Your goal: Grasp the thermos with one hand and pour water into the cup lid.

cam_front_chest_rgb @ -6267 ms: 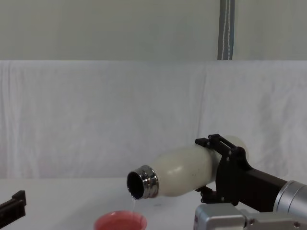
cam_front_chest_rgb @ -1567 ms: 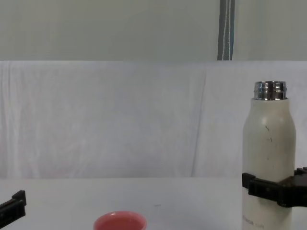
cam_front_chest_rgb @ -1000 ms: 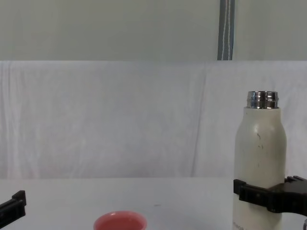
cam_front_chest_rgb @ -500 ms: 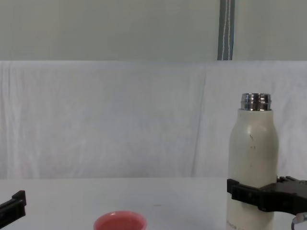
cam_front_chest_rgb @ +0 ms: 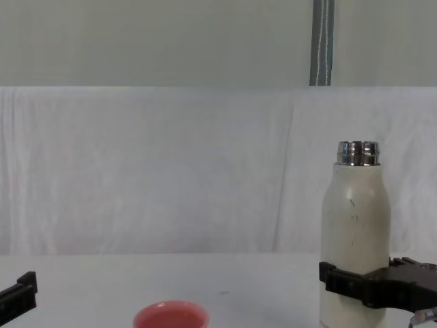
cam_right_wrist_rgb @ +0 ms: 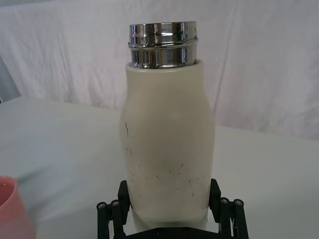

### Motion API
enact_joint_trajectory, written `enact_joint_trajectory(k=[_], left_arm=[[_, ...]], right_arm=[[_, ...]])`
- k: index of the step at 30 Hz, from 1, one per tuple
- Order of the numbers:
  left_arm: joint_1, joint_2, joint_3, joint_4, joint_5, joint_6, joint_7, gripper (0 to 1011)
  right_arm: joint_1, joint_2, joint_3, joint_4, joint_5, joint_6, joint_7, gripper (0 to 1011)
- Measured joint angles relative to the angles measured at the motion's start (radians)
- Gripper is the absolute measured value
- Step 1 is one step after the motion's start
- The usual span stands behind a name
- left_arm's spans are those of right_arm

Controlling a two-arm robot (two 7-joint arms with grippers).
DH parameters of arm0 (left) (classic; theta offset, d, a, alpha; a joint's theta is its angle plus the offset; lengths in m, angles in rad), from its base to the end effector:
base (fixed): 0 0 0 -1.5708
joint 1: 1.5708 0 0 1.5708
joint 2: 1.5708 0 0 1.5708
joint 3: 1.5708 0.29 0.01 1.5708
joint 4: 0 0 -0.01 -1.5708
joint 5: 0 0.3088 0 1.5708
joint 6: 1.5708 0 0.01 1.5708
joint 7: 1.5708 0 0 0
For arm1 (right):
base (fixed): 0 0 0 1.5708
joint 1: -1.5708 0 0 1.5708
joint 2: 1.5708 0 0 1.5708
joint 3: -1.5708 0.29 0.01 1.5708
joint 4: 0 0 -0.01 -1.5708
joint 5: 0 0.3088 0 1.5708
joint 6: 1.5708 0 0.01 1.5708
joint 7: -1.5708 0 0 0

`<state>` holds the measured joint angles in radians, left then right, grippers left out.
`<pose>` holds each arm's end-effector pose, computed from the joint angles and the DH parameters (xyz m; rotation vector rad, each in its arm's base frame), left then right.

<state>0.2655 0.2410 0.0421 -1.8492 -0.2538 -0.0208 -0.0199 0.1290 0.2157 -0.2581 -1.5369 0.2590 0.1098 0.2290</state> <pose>0.2529 0.0376 -0.2853 -0.0380 0.0140 1.4460 0.3561 0.0153 -0.2791 -0.0407 0.0673 -1.0954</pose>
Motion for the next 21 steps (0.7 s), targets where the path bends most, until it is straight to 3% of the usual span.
enact_joint_trajectory(k=[21], left_arm=[[0.000,0.000,0.000,0.000,0.000,0.000,0.000,1001]], right_arm=[[0.010,-0.018,-0.005,0.025,-0.001,-0.008,-0.006,953]])
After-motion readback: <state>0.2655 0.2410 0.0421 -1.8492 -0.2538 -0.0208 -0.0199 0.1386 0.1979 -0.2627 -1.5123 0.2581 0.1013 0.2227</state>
